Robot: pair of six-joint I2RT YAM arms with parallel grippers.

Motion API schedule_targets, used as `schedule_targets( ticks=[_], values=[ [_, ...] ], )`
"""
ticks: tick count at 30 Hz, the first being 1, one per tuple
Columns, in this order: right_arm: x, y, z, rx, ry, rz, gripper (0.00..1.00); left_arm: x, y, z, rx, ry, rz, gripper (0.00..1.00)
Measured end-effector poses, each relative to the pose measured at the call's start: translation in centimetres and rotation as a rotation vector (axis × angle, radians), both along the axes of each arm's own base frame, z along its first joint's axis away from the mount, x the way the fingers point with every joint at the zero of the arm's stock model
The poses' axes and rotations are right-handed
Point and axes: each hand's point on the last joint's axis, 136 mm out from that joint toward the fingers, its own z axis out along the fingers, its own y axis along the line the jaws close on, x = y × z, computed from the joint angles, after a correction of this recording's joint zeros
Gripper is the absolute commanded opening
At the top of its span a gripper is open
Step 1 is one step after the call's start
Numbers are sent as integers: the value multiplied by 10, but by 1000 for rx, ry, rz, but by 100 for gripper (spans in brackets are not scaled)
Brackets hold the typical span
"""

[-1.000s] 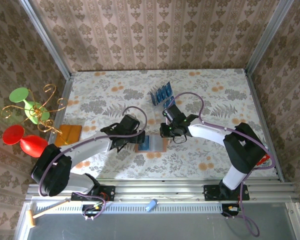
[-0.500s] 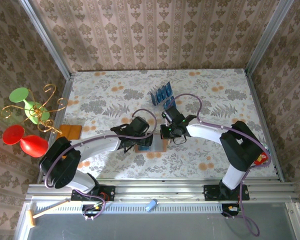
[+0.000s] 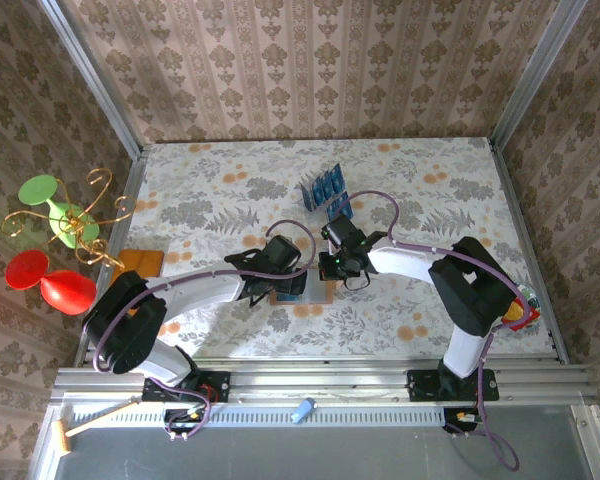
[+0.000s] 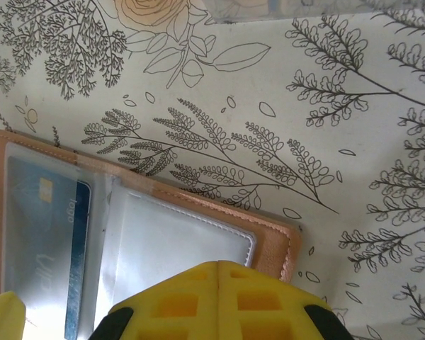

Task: Put the credit cards into the card holder

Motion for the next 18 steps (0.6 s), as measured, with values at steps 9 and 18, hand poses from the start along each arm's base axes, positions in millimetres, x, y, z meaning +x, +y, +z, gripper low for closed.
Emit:
schedule_targets(
  ticks=[9, 18],
  values=[
    [1, 5, -7, 19, 14, 3, 2, 0, 0, 0, 0, 0, 0, 100],
    [3, 14, -8, 59, 16, -4, 1, 2, -5, 3, -17, -14, -6, 100]
  ],
)
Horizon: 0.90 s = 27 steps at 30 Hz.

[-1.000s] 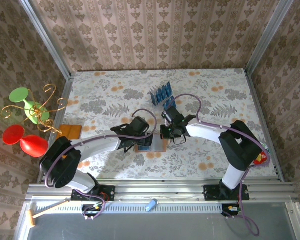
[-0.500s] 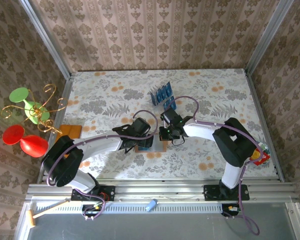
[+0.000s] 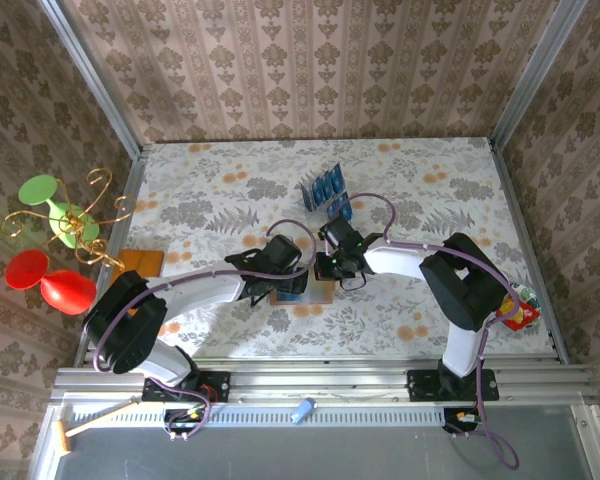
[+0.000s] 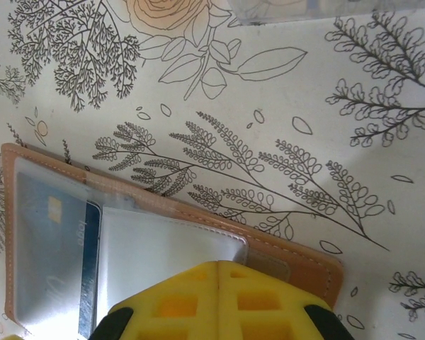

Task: Put the credit cards into the card holder

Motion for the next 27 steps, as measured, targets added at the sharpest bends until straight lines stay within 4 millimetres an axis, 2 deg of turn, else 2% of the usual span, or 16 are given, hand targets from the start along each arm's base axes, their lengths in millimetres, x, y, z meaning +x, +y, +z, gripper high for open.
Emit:
schedule_targets(
  ticks=[8, 18, 23, 25, 27],
  values=[
    [-1, 2, 0, 10, 5, 0, 1, -1, -10, 0, -16, -13, -21, 100],
    [0, 4, 0, 23, 3, -11, 1, -12, -5, -26, 41, 20, -37, 100],
    [0, 4, 0, 23, 2, -11, 1, -12, -3, -32, 66, 19, -34, 100],
    [0, 4, 0, 23, 2, -11, 5, -12, -3, -32, 66, 16, -34, 100],
    [0, 4, 0, 24, 3, -13, 13, -12, -3, -33, 66, 14, -33, 100]
  ],
)
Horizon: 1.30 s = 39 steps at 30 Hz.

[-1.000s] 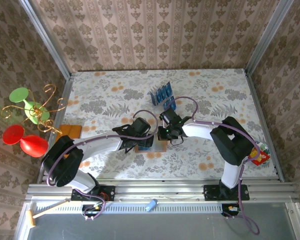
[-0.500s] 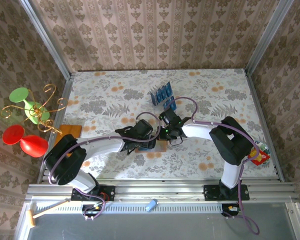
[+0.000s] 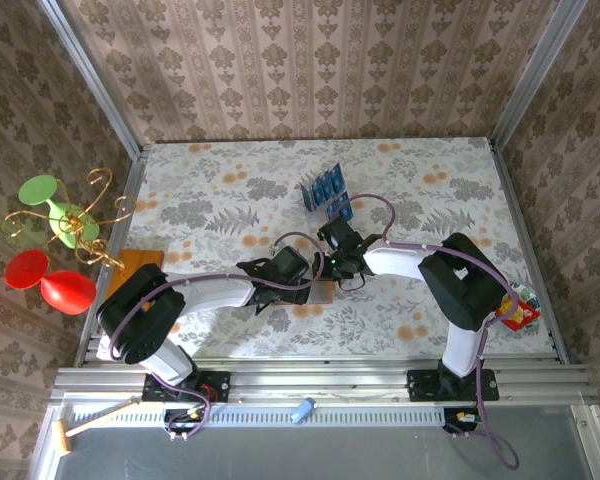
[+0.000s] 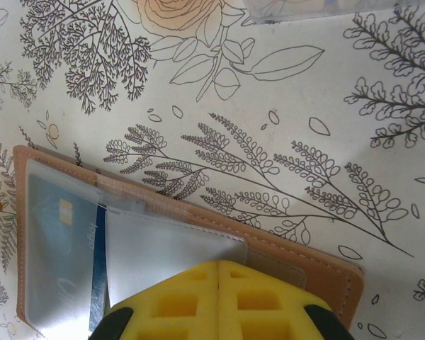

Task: Put the credit cards into the card holder

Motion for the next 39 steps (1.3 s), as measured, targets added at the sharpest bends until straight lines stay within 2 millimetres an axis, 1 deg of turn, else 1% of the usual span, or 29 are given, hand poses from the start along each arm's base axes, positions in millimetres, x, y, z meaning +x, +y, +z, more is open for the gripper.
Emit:
schedule_targets(
  ticks=[3, 6, 9, 11, 19, 28, 39],
  values=[
    [0, 0, 2, 5, 4, -5, 26, -1, 0, -2, -5, -4, 5, 100],
    [-3, -3, 10, 15, -4, -14, 31, -1, 0, -2, -8, -5, 8, 100],
    [-5, -5, 20, 33, -17, -25, 31, 0, 0, -2, -11, -7, 13, 100],
    [-5, -7, 22, 38, -20, -31, 32, -1, 0, -3, -12, -8, 14, 100],
    [-15, -14, 8, 29, 14, -53, 30, -1, 0, -4, -21, -10, 20, 100],
    [-8, -6, 2, 71, 20, -65, 30, 0, 0, -4, -23, -12, 21, 100],
    [-5, 2, 5, 121, 26, -66, 31, 0, 0, -4, -22, -13, 21, 100]
  ],
)
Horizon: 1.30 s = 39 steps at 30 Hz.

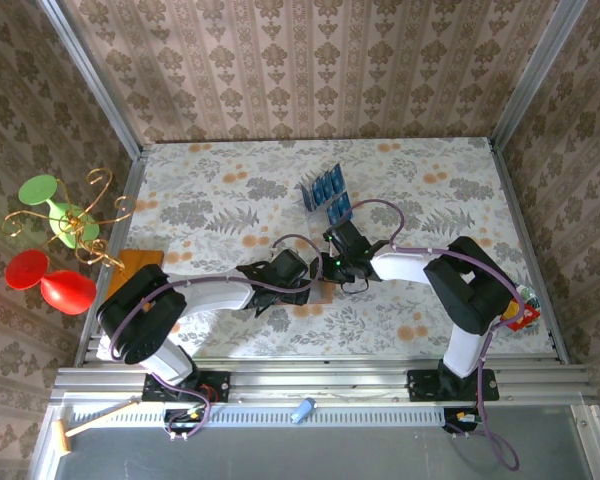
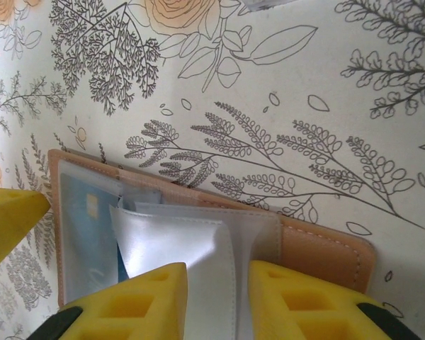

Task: Put the credit cards into the card holder

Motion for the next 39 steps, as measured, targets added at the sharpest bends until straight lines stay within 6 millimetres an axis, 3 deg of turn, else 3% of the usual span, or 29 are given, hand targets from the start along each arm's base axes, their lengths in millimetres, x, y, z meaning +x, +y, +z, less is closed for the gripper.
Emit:
schedule_targets(
  ticks=[11, 19, 24, 31, 35, 39],
  values=[
    [-5, 5, 4, 40, 28, 2, 30, 0, 3, 10, -8, -16, 4, 100],
    [-9, 13, 20, 91, 19, 9, 35, 5, 13, 52, -90, -96, 35, 100],
    [-14, 27, 33, 110, 7, 35, 43, 15, 35, 77, -142, -147, 101, 100],
    [-16, 64, 64, 148, -34, 96, 52, 25, 70, 91, -172, -177, 190, 100],
    [-13, 79, 63, 136, -35, 109, 53, 26, 86, 92, -161, -181, 222, 100],
    [-13, 91, 49, 113, -12, 123, 53, 21, 100, 83, -134, -163, 242, 100]
  ],
)
